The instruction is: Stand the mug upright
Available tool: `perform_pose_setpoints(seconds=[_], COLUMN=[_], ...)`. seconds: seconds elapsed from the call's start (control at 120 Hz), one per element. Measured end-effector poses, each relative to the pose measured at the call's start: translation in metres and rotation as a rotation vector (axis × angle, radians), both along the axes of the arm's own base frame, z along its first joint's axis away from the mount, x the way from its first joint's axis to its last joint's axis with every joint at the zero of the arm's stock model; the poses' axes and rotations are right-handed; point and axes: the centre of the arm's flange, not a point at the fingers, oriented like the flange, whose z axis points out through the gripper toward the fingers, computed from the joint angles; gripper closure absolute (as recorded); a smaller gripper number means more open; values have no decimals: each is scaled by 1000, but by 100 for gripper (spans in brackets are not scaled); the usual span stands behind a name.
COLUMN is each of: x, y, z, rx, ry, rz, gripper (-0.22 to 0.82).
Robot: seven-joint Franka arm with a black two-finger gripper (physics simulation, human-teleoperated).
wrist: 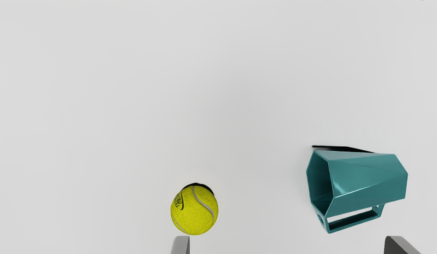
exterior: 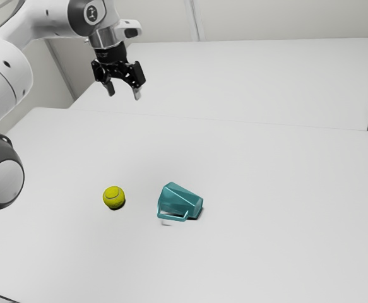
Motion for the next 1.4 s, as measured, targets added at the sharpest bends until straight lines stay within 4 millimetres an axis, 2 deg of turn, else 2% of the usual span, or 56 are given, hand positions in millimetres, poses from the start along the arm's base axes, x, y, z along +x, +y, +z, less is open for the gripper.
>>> perform_pose_setpoints(seconds=[0.142,0.233,0.308,0.45,0.558,0.7,0.833,0.958,1.217,1.4], x=[1,0,-4,-32,-60,-79,-85,-83,-82,-90], y=[-6,-6,-10,3,3,-2,-7,-7,-7,-9], z=[4,-2,-27,-104,-139,-168,-200,-228,-262,-280], rx=[-2,-9,-41,-216,-362,-481,-545,-578,-617,-675], ry=[-16,-8,31,127,140,119,107,94,68,59], rz=[-22,-29,-34,40,102,152,164,155,98,78], gripper=[0,0,0,0,0,0,0,0,0,0])
